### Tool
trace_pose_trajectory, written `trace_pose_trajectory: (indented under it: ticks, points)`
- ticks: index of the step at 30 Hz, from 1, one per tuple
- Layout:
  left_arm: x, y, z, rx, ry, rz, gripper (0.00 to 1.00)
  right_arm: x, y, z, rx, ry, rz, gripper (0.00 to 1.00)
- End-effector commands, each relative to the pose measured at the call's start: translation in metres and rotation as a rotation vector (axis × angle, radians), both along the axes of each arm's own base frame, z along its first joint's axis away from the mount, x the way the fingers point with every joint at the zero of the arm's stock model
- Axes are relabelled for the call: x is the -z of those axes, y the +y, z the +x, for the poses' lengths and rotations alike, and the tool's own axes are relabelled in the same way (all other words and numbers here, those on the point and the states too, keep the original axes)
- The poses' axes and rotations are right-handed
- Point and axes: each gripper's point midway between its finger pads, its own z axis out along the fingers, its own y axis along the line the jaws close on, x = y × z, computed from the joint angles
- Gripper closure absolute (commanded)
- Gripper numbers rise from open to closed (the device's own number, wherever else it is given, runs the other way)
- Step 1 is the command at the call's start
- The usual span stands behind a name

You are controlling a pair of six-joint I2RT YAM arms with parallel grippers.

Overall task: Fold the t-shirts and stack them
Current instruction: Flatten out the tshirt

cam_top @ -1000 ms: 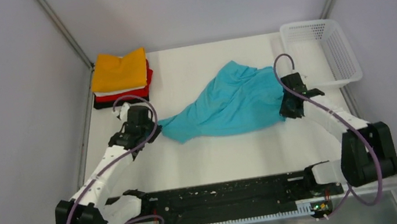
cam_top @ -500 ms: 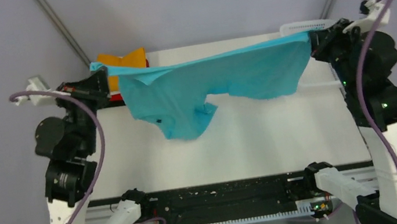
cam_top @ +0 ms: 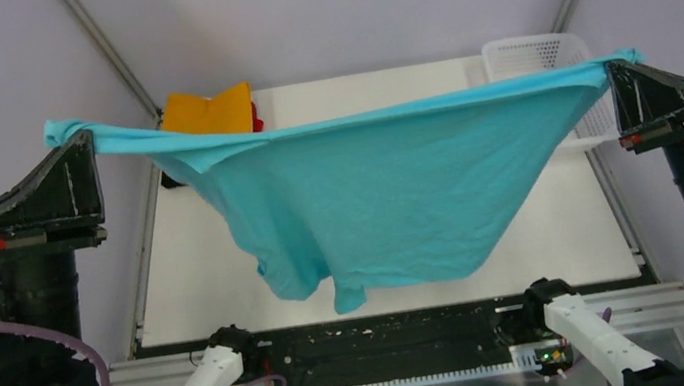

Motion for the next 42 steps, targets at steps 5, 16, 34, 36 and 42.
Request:
trace_pose_trajectory:
  ticks: [5,16,34,36,42]
  points:
    - [0.000,-0.007,0.030,-0.030,0.024,0.037,1.00,0.026,-0.004,0.013,0.034,0.084,0.006,1.00]
    - [0.229,-0.017,0.265,-0.373,0.678,0.125,1.00,0.257,-0.019,0.138,0.258,0.667,0.069,1.00]
    - [0.480,-0.074,0.443,-0.327,1.121,0.451,1.00,0.437,0.001,0.275,0.286,0.960,-0.056,1.00]
    - [0.487,-0.074,0.458,-0.344,1.137,0.472,1.00,0.442,-0.002,0.287,0.313,0.975,-0.066,1.00]
    - [0.512,-0.071,0.503,-0.378,1.197,0.480,0.81,0.446,-0.004,0.336,0.373,0.970,-0.073,0.90]
